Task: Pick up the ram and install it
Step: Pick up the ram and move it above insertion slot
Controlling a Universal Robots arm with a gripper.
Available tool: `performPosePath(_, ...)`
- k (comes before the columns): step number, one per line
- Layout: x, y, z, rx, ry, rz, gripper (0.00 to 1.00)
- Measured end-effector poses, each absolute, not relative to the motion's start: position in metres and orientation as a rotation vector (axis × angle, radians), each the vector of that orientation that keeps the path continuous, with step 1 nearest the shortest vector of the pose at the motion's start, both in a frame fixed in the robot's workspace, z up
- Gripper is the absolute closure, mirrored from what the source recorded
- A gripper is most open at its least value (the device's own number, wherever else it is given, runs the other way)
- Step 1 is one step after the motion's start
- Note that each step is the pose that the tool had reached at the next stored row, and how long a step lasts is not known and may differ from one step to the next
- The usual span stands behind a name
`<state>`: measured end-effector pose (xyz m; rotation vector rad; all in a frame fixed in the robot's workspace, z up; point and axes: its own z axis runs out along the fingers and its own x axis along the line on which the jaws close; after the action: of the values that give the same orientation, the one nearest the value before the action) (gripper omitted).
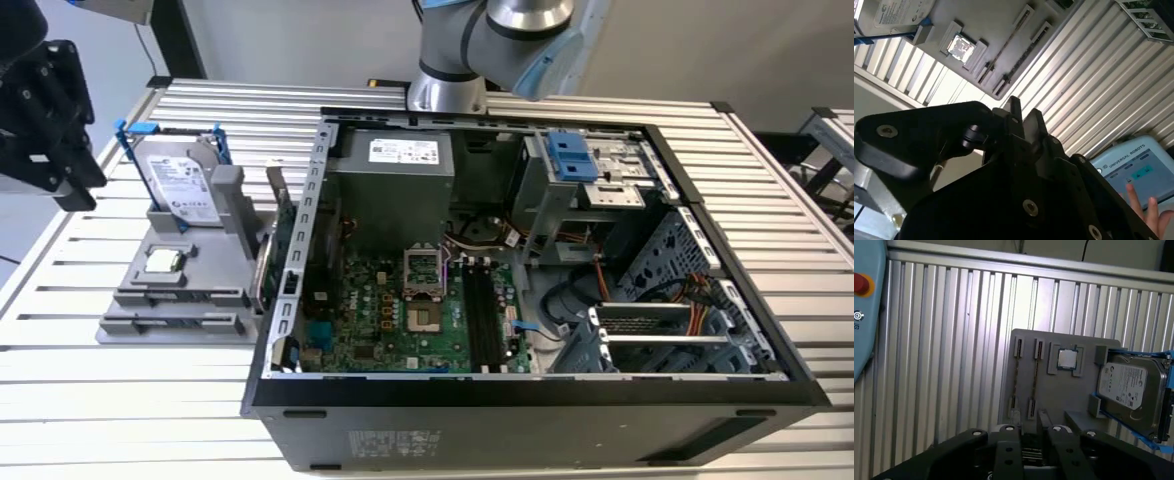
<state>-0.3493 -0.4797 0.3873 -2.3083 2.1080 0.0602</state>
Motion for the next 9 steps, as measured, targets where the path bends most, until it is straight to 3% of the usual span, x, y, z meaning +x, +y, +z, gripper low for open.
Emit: performPosePath(9,-0.3492,-0.4797,0.3873,-2.308,2.108,0.06,0.0)
